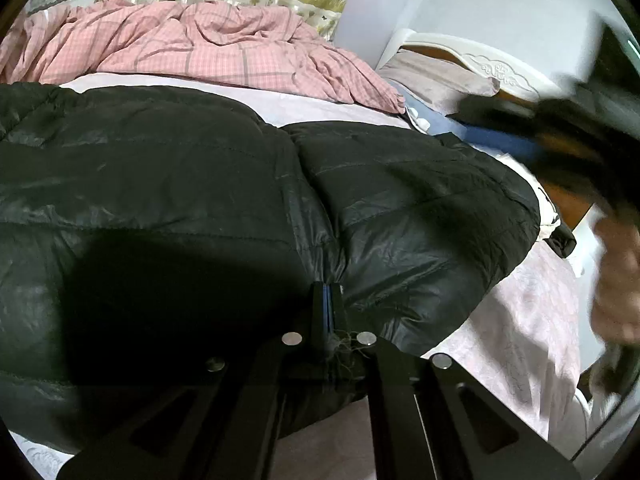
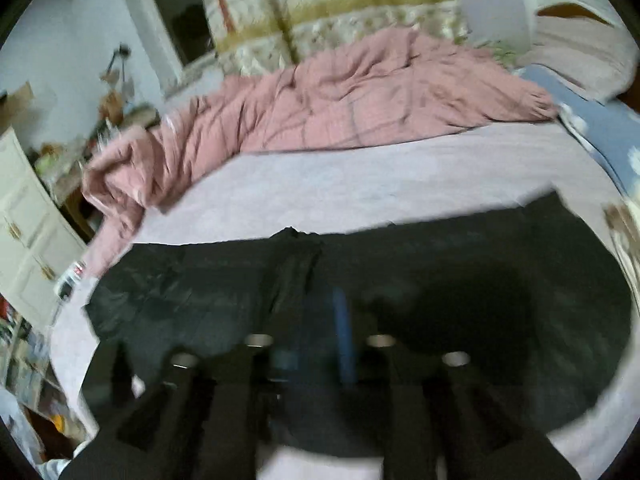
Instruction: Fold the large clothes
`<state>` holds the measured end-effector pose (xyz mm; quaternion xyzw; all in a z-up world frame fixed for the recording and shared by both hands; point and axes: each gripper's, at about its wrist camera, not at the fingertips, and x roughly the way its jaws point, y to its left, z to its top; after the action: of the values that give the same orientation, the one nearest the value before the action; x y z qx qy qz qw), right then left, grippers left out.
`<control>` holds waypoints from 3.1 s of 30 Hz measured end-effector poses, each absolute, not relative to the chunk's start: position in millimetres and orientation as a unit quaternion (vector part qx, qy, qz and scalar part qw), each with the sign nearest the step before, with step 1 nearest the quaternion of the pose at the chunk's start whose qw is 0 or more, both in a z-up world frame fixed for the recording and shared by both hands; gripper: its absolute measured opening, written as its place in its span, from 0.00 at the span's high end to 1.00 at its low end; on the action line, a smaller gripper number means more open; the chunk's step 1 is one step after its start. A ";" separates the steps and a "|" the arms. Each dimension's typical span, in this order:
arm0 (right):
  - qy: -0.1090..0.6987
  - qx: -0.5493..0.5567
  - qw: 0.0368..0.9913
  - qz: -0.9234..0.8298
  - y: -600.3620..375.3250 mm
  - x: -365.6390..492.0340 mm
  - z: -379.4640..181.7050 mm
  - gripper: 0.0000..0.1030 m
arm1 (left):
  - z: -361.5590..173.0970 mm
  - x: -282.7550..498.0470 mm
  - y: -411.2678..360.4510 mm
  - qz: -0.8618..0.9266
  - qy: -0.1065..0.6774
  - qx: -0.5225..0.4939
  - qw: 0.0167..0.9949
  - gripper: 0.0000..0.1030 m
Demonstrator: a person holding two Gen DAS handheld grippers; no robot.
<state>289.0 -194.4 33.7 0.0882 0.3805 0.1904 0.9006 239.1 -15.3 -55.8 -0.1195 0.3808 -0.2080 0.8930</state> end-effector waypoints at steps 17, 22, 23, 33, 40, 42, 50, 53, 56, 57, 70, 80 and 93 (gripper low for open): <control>0.303 0.374 0.874 0.069 -334.0 242.3 -61.9 0.05 | -52.8 240.7 -14.6 -0.205 0.374 -0.114 0.897 0.97; 0.276 0.438 0.854 0.045 -343.9 258.8 -72.3 0.05 | -52.2 240.5 -14.0 -0.204 0.374 -0.113 0.898 0.97; 0.276 0.436 0.855 0.046 -342.5 260.9 -72.9 0.05 | -52.0 240.8 -14.3 -0.204 0.374 -0.112 0.898 0.97; 0.303 0.390 0.868 0.062 -329.0 275.4 -79.7 0.54 | -51.4 239.0 -14.1 -0.204 0.370 -0.109 0.900 0.97; 0.299 0.300 0.905 0.034 -336.6 268.2 -41.0 0.72 | 18.1 178.9 1.3 -0.232 0.254 -0.066 0.936 0.48; 0.292 0.273 0.917 0.011 -348.6 264.6 -26.8 0.72 | 38.6 162.8 21.3 -0.204 0.215 -0.058 0.953 0.32; 0.228 0.126 0.964 -0.059 -363.4 247.1 35.6 0.72 | 20.6 191.9 112.3 -0.112 0.292 -0.136 0.940 0.19; 0.220 0.124 0.966 -0.054 -356.0 245.9 50.5 0.71 | -19.8 224.8 134.9 -0.126 0.399 -0.210 0.884 0.30; 0.217 0.096 0.970 -0.050 -338.8 244.1 67.7 0.71 | -28.7 229.8 140.3 -0.176 0.399 -0.263 0.861 0.44; 0.211 0.080 0.973 -0.043 -327.4 241.7 77.3 0.71 | -26.1 229.0 135.5 -0.188 0.395 -0.250 0.864 0.46; 0.176 -0.010 0.976 0.127 -149.0 207.0 127.1 0.56 | 5.3 201.3 123.8 -0.133 0.331 -0.181 0.916 0.68; 0.216 -0.091 0.941 0.246 -29.4 174.6 55.1 0.12 | 27.3 190.1 197.0 -0.040 0.251 -0.233 0.939 0.52; 0.209 0.057 0.958 0.187 -124.7 186.1 48.4 0.12 | 46.6 186.4 165.1 -0.099 0.200 -0.182 0.958 0.42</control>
<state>186.0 -124.7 48.4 0.0570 0.2089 0.1871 0.9582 186.4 165.1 46.6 -0.1815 0.2002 -0.0992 0.9577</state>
